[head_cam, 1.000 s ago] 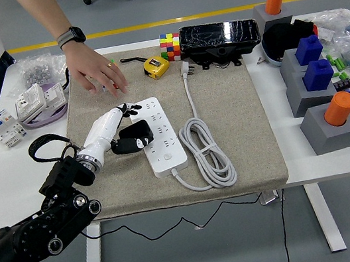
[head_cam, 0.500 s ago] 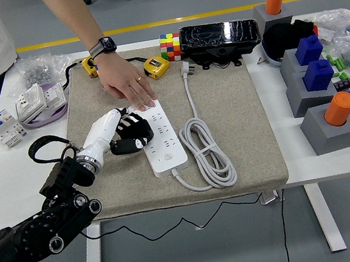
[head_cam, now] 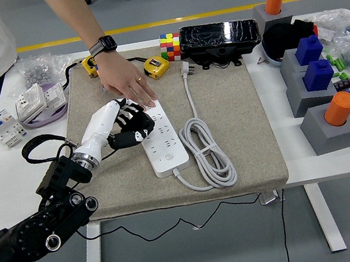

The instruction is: Put the plug near the board,insert it into the board,press the button,pull the plug out

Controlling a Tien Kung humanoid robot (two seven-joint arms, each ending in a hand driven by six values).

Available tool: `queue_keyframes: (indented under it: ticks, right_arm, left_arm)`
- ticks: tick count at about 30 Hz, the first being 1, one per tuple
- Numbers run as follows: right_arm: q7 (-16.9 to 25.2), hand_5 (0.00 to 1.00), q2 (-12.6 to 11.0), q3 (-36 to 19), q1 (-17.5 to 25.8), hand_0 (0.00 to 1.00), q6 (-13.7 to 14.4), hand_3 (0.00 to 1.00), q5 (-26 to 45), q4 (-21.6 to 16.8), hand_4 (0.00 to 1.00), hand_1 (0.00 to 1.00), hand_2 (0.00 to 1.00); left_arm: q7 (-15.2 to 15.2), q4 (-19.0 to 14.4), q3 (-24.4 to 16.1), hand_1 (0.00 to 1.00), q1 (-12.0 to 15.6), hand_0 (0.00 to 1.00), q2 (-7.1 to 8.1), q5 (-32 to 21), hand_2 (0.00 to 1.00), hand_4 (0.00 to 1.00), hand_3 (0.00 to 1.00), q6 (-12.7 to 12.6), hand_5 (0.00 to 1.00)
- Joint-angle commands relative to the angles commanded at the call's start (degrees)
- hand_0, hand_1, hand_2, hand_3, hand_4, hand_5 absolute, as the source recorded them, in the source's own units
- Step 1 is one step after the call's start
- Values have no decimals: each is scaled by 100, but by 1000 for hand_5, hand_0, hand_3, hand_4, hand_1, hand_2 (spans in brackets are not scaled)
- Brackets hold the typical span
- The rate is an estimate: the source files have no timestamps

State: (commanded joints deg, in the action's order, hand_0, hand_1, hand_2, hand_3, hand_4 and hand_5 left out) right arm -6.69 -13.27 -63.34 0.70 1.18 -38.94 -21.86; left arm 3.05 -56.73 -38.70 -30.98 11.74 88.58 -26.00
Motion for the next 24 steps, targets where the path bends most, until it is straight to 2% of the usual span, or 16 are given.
queue_keyframes:
  ticks: [10,11,12,16,17,22,23,24]
  right_arm:
    - [-3,427,3,3,6,544,-1,568,1,9,909,646,667]
    - [-2,427,3,3,5,544,-2,568,2,5,909,646,667]
    - [-2,427,3,-1,3,544,-1,568,-1,3,909,646,667]
    - [0,427,0,-8,-4,544,2,568,-4,-6,909,646,667]
    - [0,427,-1,-7,-4,545,3,568,-4,-6,909,646,666]
    - [-2,427,0,-4,-1,545,1,568,-8,-4,909,646,666]
    - [-2,427,2,-5,3,545,1,568,-8,-2,909,645,666]
    - [-3,427,2,-6,6,545,2,568,-7,-1,909,645,666]
  left_arm:
    - [-90,402,-194,372,80,369,102,156,407,593,529,75,2]
    - [-108,437,-188,417,87,393,107,180,456,613,544,84,2]
    - [-119,462,-187,417,97,393,111,185,456,613,544,93,2]
    - [-162,494,-187,417,139,393,124,268,456,613,544,137,2]
    - [-166,494,-190,495,146,462,127,282,501,702,545,154,2]
    - [-243,465,-247,495,220,462,201,452,501,702,545,207,2]
    - [-266,448,-267,734,246,603,230,518,666,922,658,210,46]
    - [-295,431,-284,734,264,603,251,566,666,922,658,227,46]
